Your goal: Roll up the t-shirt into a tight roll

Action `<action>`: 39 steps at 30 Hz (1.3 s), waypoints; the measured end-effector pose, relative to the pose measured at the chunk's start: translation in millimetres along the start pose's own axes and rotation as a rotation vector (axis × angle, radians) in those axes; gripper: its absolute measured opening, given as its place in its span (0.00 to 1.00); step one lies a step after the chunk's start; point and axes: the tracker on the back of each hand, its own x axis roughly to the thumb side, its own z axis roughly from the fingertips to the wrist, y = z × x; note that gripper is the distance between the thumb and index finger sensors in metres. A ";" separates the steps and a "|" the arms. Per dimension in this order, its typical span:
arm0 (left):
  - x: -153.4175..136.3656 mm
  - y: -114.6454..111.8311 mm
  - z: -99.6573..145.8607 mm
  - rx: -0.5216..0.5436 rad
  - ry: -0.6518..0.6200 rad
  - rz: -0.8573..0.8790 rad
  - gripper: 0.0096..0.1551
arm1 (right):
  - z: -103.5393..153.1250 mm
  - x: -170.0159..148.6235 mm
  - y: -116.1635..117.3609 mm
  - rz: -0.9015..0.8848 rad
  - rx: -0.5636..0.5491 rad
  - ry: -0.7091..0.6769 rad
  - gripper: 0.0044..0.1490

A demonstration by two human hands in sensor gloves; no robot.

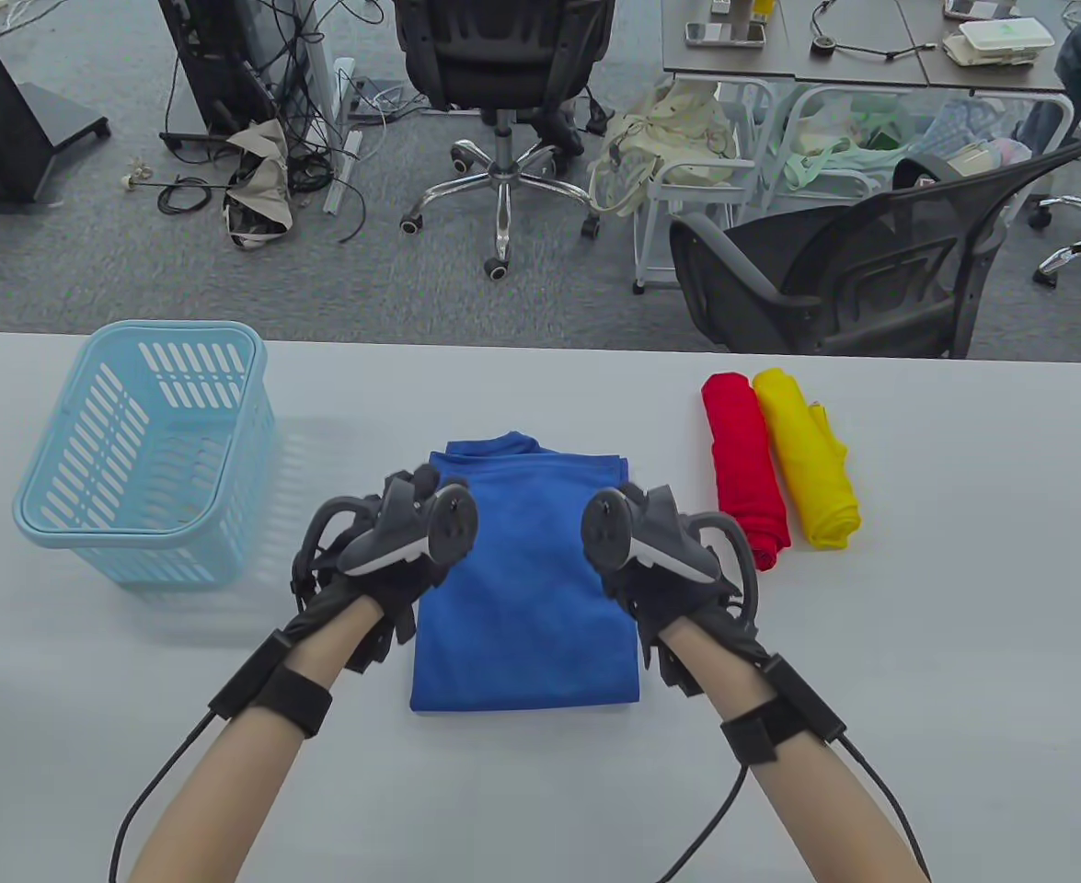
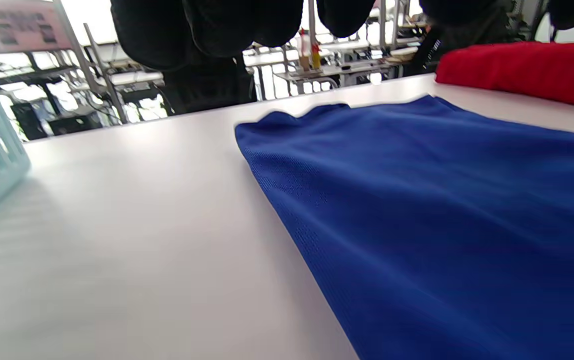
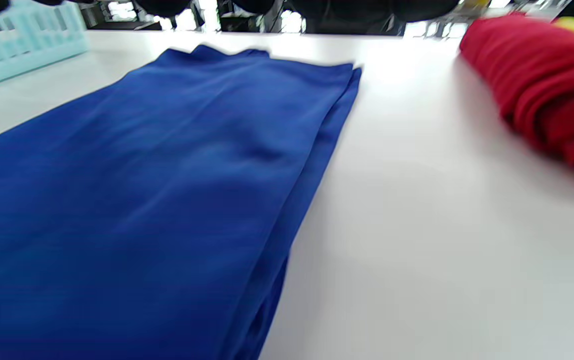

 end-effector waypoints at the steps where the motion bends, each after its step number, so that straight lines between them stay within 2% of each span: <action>1: 4.3 -11.8 1.8 -0.050 -0.036 0.019 0.43 | 3.6 3.9 12.1 -0.001 0.043 -0.048 0.42; 3: 17.0 -45.5 8.2 -0.172 -0.080 0.048 0.42 | 13.2 14.5 46.2 0.071 0.143 -0.094 0.42; 5: 22.1 -69.5 12.9 -0.263 -0.070 -0.021 0.42 | 17.7 16.8 69.9 0.175 0.237 -0.089 0.44; 6: 22.8 -76.3 15.6 -0.282 -0.035 -0.104 0.43 | 20.2 15.7 74.6 0.225 0.216 -0.083 0.45; 7: 22.7 -77.6 17.7 -0.244 0.009 -0.209 0.42 | 20.5 14.3 74.6 0.243 0.201 -0.087 0.45; 8: 24.7 -72.0 20.9 -0.192 0.031 -0.379 0.41 | 20.4 11.8 72.3 0.229 0.214 -0.091 0.44; 9: 27.5 -65.7 24.5 -0.169 0.080 -0.473 0.41 | 22.1 9.6 67.9 0.181 0.239 -0.091 0.44; 11: 30.6 -54.2 36.0 -0.152 0.071 -0.521 0.41 | 31.5 8.2 57.0 0.109 0.213 -0.092 0.44; 14: 30.1 -47.4 55.3 -0.079 -0.004 -0.282 0.41 | 48.9 9.5 48.9 0.100 0.101 -0.108 0.43; 16: 27.5 -57.2 65.1 -0.069 -0.090 -0.052 0.42 | 56.3 9.4 59.3 0.136 0.115 -0.101 0.41; 17: 25.9 -68.9 64.8 -0.098 -0.064 -0.023 0.42 | 55.8 7.4 70.3 0.159 0.152 -0.085 0.39; 18: 23.9 -78.8 65.5 -0.105 -0.064 -0.014 0.41 | 55.6 5.2 80.2 0.173 0.198 -0.074 0.40; 19: 23.3 -83.7 68.7 -0.087 -0.057 -0.019 0.42 | 57.2 3.1 85.0 0.177 0.197 -0.072 0.44; 20: 22.8 -83.6 71.8 -0.078 -0.062 -0.044 0.43 | 61.2 1.4 87.7 0.159 0.125 -0.074 0.45; 22: 19.7 -76.5 76.4 -0.048 -0.049 -0.098 0.44 | 66.3 0.6 77.3 0.184 0.089 -0.090 0.42; 23: 19.2 -74.1 77.0 -0.018 -0.031 -0.102 0.48 | 70.4 0.7 70.4 0.203 -0.030 -0.065 0.39; 25: 21.1 -73.6 75.0 0.020 -0.053 -0.103 0.50 | 72.0 1.5 61.8 0.249 -0.119 -0.045 0.36; 27: 26.4 -77.6 70.9 0.045 -0.073 -0.145 0.49 | 67.5 1.4 64.1 0.239 -0.081 -0.045 0.37; 29: 32.2 -81.1 67.8 0.065 -0.058 -0.268 0.48 | 57.9 0.3 79.1 0.232 0.002 -0.061 0.41; 30: 33.2 -79.4 67.3 0.098 -0.075 -0.288 0.46 | 58.2 -0.7 78.6 0.243 -0.018 -0.050 0.40; 35: 39.8 -76.8 68.3 0.204 -0.097 -0.355 0.25 | 50.0 1.0 77.0 0.251 -0.073 -0.077 0.24; 37: 37.7 -71.6 70.9 0.195 -0.110 -0.319 0.23 | 51.5 0.1 73.1 0.241 -0.057 -0.089 0.24; 39: 30.4 -65.0 76.9 0.135 -0.150 -0.117 0.23 | 58.7 -4.4 64.7 0.150 -0.025 -0.139 0.23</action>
